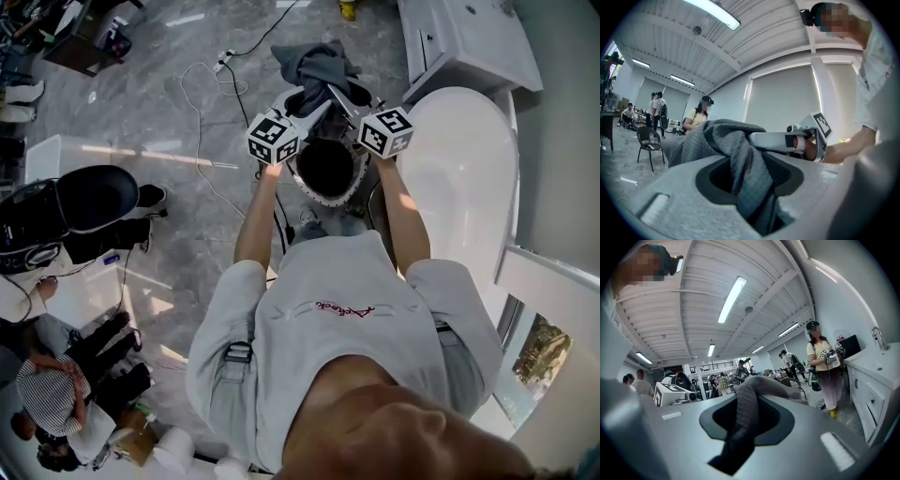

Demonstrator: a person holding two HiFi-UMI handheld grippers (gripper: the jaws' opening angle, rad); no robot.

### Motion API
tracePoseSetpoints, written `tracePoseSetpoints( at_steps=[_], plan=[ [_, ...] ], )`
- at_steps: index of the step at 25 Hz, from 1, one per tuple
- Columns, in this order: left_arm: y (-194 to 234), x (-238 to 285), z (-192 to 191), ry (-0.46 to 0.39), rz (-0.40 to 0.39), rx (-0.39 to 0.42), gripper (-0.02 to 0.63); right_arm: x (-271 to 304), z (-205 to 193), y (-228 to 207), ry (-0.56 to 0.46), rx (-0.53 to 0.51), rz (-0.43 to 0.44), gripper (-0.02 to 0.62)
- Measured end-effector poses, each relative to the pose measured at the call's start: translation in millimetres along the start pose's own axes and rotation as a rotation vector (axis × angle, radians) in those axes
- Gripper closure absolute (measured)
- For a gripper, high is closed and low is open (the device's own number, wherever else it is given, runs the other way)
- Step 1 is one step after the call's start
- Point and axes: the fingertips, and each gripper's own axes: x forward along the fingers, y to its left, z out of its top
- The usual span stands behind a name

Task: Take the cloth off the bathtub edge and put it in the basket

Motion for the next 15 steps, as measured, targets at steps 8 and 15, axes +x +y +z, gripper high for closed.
tracePoseSetpoints(
  at_steps=[8, 15],
  plan=[
    [4, 22, -44, 0.051, 0.035, -0.084, 0.442, -4, -41, -32, 0.073, 0.074, 0.014, 0.518],
    [-4, 25, -105, 0.1, 0.035, -0.171, 0.442, -15, -101, -45, 0.148, 0.142, -0.006, 0.518]
  ],
)
